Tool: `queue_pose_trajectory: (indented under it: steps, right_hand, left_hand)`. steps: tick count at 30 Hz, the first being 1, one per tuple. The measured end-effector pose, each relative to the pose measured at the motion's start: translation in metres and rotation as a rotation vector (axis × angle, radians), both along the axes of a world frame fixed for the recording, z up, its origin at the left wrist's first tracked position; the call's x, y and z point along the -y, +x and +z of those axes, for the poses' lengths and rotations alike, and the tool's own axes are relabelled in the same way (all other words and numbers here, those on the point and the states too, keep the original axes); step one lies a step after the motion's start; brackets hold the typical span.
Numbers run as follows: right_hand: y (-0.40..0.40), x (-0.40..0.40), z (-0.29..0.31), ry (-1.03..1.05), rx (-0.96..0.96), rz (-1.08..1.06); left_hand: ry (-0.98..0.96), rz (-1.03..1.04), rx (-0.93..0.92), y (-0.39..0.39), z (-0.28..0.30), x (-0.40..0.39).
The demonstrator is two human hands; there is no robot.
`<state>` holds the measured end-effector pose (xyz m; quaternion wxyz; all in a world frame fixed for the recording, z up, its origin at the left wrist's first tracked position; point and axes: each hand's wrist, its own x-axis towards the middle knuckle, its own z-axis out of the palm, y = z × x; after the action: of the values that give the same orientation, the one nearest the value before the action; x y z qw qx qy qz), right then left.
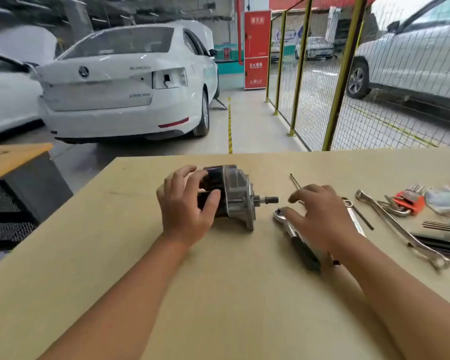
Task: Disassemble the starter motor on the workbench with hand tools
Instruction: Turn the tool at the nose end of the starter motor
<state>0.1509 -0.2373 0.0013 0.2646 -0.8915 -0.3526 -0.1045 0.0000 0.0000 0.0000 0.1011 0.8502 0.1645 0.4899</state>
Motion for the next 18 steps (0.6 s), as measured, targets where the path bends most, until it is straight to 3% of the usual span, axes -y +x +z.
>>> queue_pose_trajectory:
  steps: [2, 6, 8, 12, 18]
  right_hand:
    - [0.007, 0.002, -0.001, -0.153, 0.093, -0.005]
    - [0.007, 0.001, -0.002, -0.329, -0.014, -0.043]
    - [0.007, 0.000, -0.007, -0.390, -0.044, -0.050]
    - [0.001, -0.001, -0.003, -0.416, -0.029, -0.032]
    - [0.012, 0.004, -0.018, -0.463, 0.020, -0.032]
  left_hand:
    - [-0.112, -0.041, 0.025, -0.001, -0.009, -0.015]
    - [-0.529, -0.124, 0.027, 0.003, -0.014, -0.025]
    - [-0.647, -0.136, 0.007, 0.005, -0.016, -0.028]
    - [-0.776, -0.245, -0.039, -0.007, -0.015, -0.041]
    - [-0.822, -0.379, -0.265, -0.025, -0.023, -0.065]
